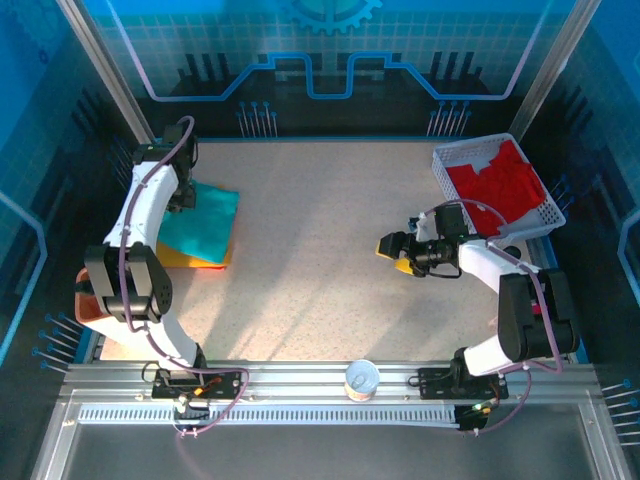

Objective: Fold and stack the t-shirts

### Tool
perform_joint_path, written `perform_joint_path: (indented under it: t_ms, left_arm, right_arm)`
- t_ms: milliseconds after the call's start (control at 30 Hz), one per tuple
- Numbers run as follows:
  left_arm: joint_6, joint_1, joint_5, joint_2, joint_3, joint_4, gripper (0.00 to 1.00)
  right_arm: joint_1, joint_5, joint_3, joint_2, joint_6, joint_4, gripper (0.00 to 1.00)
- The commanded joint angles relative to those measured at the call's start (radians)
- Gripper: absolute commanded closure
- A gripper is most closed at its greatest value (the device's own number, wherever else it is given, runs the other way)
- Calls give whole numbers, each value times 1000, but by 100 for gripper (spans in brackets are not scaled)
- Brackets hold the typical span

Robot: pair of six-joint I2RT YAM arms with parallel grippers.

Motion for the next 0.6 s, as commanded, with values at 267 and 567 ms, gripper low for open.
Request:
perform_joint_path:
  t_ms: [267,567]
  left_arm:
    - [-91,45,-145,91,66,-69,31]
    - [-97,42,-139,70,92,-78,25]
  right_arm:
    - [-22,-29,-8,-51,-52,-75,12]
    - [-29,-8,-11,-84,-61,-106,12]
